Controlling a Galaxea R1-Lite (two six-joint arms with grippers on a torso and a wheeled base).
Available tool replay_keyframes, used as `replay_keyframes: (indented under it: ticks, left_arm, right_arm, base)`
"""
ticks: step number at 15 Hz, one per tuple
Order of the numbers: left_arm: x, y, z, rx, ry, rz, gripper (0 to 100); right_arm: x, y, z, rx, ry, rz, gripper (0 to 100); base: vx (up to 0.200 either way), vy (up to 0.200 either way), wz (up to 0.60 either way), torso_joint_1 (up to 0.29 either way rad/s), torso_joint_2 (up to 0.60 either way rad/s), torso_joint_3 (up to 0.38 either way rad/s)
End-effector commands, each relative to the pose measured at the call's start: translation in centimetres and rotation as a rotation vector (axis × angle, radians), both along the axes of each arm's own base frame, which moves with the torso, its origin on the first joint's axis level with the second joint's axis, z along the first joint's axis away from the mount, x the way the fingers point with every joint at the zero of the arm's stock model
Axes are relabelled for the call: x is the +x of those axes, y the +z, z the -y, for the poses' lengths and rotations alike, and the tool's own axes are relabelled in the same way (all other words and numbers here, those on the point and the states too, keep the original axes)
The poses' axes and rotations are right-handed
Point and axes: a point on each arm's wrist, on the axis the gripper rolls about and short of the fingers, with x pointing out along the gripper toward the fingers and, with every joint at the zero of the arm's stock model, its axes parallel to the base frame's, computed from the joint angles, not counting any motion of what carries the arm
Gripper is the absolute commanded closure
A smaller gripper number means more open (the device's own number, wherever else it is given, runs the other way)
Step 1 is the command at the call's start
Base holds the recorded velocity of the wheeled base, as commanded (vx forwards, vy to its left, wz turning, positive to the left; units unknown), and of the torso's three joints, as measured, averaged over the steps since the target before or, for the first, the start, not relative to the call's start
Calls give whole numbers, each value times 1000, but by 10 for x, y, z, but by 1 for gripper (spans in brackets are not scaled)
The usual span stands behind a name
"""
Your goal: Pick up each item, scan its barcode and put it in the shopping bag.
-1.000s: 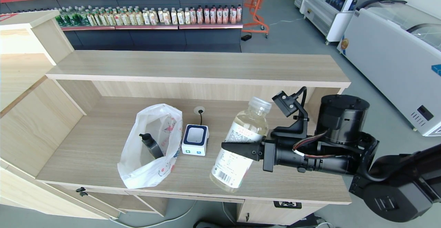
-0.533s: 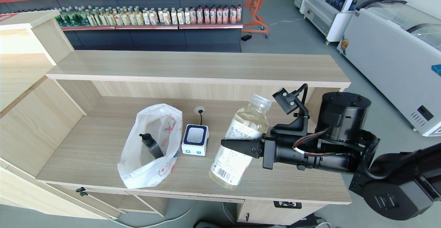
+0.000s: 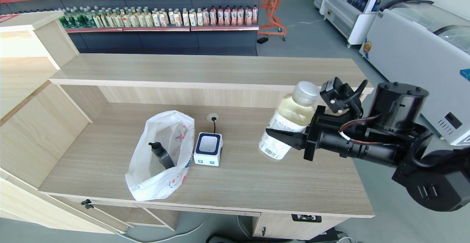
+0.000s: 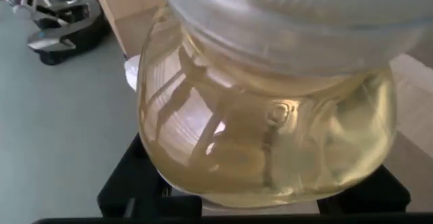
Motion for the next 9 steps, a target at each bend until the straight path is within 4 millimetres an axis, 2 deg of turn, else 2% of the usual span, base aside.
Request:
replay_keyframes:
  ticks: [1,2,3,7,9]
  left_arm:
    - [0,0,0,0,0,0,0]
    - [0,0,0,0,0,0,0]
    - [0,0,0,0,0,0,0]
    - [0,0,0,0,0,0,0]
    - [0,0,0,1,0,0,0]
  right_arm:
    - [13,5,59,-146,-197,217,100]
    - [8,0,72,-207,-234,259,100]
    - [1,-5,77,-240,-244,270,100]
    - [-25,-8,82,-261,-231,277,100]
    - [-34,0,87,-231,-250,282,100]
  base:
    - [0,0,0,0,0,0]
    - [0,0,0,0,0,0]
    - [0,0,0,0,0,0]
    - [0,0,0,0,0,0]
    - [0,0,0,0,0,0]
